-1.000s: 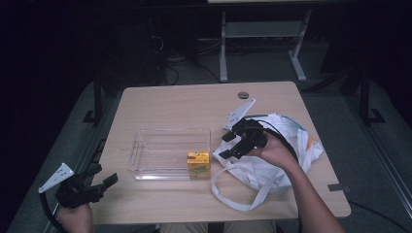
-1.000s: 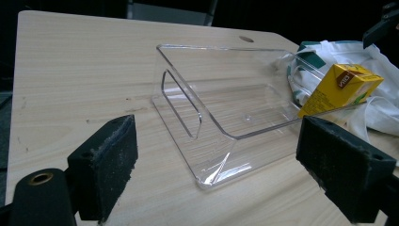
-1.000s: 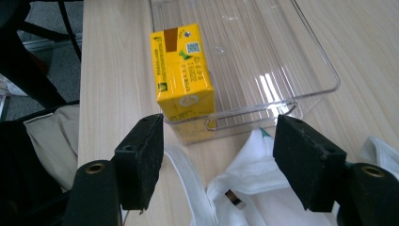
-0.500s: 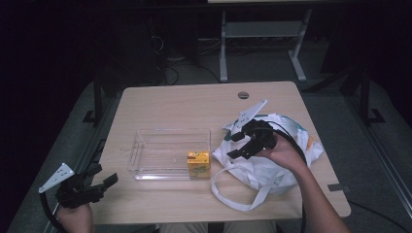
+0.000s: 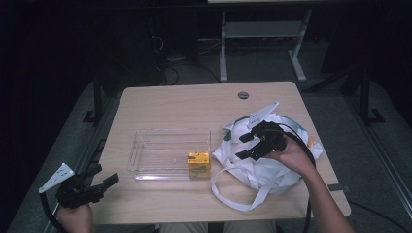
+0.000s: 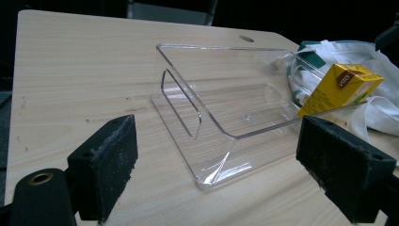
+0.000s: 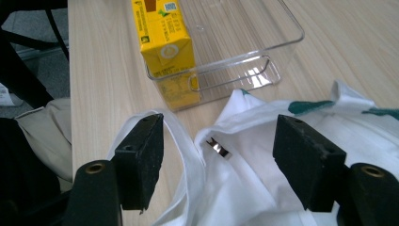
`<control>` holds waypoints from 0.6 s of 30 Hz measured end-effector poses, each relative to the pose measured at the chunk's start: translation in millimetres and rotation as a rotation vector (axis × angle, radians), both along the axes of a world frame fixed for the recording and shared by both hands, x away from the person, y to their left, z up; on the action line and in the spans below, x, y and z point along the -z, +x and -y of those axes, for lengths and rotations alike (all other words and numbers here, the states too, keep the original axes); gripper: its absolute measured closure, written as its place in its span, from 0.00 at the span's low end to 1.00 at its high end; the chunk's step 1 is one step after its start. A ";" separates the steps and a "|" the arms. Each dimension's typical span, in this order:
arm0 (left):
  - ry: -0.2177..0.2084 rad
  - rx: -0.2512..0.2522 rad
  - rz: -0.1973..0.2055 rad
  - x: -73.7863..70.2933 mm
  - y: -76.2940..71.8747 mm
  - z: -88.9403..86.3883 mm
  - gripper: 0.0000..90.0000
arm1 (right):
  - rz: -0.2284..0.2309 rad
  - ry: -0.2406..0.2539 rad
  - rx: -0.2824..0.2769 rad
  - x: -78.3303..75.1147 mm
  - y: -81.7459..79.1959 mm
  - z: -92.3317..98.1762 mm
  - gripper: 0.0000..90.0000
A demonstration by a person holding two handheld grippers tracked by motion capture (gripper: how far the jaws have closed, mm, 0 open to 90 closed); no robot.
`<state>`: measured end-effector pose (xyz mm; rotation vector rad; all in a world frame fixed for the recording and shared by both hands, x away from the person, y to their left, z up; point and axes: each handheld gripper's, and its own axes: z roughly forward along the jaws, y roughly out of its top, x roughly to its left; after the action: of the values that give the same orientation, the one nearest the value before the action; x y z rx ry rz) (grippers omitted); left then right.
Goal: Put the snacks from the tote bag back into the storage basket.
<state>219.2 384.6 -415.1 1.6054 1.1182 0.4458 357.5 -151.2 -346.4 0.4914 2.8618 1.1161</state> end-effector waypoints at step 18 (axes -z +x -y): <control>-0.004 0.000 -0.004 0.8 0.3 1.5 0.14 | -0.003 0.027 0.069 4.4 -7.3 31.1 0.37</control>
<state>219.5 383.2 -415.9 1.6036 1.1212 0.4401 350.2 -182.3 -350.8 0.5892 2.8118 1.1459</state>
